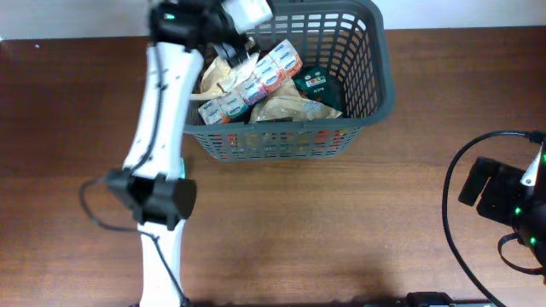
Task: Pack container
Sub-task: 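Move the left gripper back toward the mint-green wipes pack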
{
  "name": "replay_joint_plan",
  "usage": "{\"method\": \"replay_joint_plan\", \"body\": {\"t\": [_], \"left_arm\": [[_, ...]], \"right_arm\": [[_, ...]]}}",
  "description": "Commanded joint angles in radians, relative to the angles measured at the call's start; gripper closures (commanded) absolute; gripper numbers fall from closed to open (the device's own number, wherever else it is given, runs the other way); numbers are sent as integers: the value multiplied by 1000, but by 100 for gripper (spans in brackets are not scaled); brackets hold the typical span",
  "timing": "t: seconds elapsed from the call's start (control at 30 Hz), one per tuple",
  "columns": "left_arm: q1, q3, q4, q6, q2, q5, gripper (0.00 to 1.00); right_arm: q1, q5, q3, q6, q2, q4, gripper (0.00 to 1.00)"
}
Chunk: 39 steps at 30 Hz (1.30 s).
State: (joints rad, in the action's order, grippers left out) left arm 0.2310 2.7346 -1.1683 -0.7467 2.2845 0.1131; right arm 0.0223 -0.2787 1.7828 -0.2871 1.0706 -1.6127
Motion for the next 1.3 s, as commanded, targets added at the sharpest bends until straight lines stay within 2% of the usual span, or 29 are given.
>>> {"method": "replay_joint_plan", "body": {"t": [0.0, 0.07, 0.2, 0.23, 0.33, 0.37, 0.4, 0.47, 0.6, 0.7, 0.77, 0.8, 0.87, 1.0, 1.1, 1.2, 1.27], "left_arm": [[-89, 123, -40, 292, -193, -211, 1], [-156, 134, -100, 383, -240, -219, 1], [-363, 132, -323, 603, -271, -204, 0], [-414, 124, -380, 617, -259, -175, 1], [-531, 73, -501, 614, -216, -60, 10], [-556, 48, -519, 595, -199, -25, 16], [-576, 3, -519, 576, -187, 27, 17], [-585, -95, -519, 531, -173, 79, 18], [-560, -352, -496, 457, -167, 81, 18], [-534, -546, -449, 445, -167, 82, 17], [-516, -637, -436, 445, -167, 84, 13], [-505, -676, -437, 446, -167, 91, 6], [-482, -732, -444, 445, -167, 135, 0], [-442, -789, -419, 461, -168, 240, 1], [-436, -791, -354, 602, -168, 239, 1], [-436, -791, -270, 828, -168, 237, 1], [-436, -791, -207, 1036, -168, 197, 1]], "right_arm": [[-10, 5, 3, 2, -1, 1, 1], [-10, 5, 3, 2, -1, 2, 1], [-10, 6, 3, 2, -1, 5, 1], [-10, 6, 3, 2, -1, 6, 1], [-10, 15, 3, 2, -1, 16, 1], [-10, 19, 3, 2, -1, 21, 1], [-10, 24, 3, 2, -1, 26, 1], [-10, 31, 3, 2, 3, 28, 1], [-10, 32, 3, 3, 7, 27, 1], [-10, 32, 3, 11, 9, 27, 1], [-10, 32, 3, 11, 9, 27, 1], [-10, 32, 3, 13, 9, 27, 1], [-10, 32, 3, 18, 9, 27, 1], [-10, 32, 3, 21, 9, 27, 1], [-10, 32, 3, 21, 9, 27, 1], [-10, 31, 3, 21, 9, 28, 1], [-10, 31, 3, 21, 9, 28, 1]]}}
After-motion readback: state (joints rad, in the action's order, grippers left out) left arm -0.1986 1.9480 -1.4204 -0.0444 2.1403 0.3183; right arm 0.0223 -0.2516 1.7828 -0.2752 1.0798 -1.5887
